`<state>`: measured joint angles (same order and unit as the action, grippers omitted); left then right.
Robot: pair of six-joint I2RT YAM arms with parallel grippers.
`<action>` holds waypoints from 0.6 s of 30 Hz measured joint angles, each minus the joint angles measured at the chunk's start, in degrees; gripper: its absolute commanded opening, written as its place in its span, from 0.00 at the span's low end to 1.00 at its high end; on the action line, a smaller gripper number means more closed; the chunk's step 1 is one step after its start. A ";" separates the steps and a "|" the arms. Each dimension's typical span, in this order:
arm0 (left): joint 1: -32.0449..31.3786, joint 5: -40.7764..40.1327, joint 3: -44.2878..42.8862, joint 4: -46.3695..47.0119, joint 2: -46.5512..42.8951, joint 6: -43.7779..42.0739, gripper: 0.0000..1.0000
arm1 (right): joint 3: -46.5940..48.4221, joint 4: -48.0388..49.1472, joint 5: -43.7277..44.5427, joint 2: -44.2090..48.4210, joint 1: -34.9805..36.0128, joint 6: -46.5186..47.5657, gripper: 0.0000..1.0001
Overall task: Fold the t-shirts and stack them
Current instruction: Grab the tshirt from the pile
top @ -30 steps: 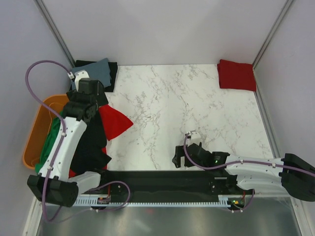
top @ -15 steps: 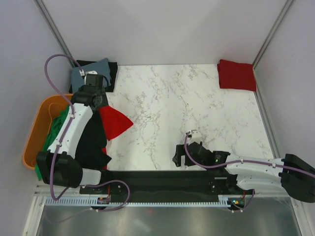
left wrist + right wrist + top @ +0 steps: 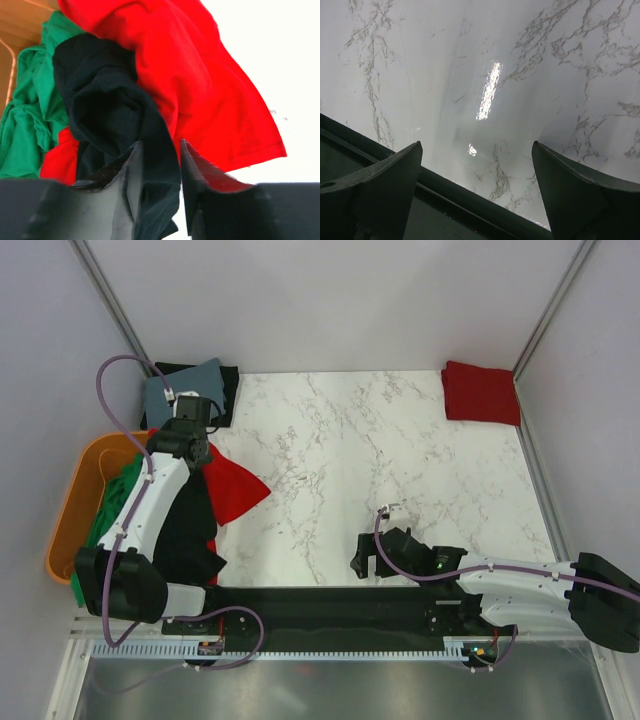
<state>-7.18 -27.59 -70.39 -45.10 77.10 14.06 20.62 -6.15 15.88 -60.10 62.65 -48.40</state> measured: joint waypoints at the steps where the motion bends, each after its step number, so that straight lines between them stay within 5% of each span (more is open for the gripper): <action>1: 0.07 -0.31 0.00 0.02 0.00 -0.09 0.33 | 0.00 0.02 -0.07 0.00 0.00 -0.02 0.98; 6: 0.28 -1.18 0.00 0.00 -0.11 -0.57 0.02 | 0.00 0.13 -0.48 0.02 -0.22 0.00 0.98; 13: 0.35 -1.29 -2.49 -1.53 -3.56 -0.59 0.02 | 0.00 0.15 -0.59 0.00 -0.28 0.00 0.98; 18: 0.37 2.21 -13.86 -3.21 -6.80 0.50 0.02 | 0.00 0.17 -0.66 -0.02 -0.35 0.00 0.98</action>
<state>-6.81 -25.39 -84.25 -48.31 70.30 14.57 20.62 -5.98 15.22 -60.12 62.30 -48.40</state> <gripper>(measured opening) 0.029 0.982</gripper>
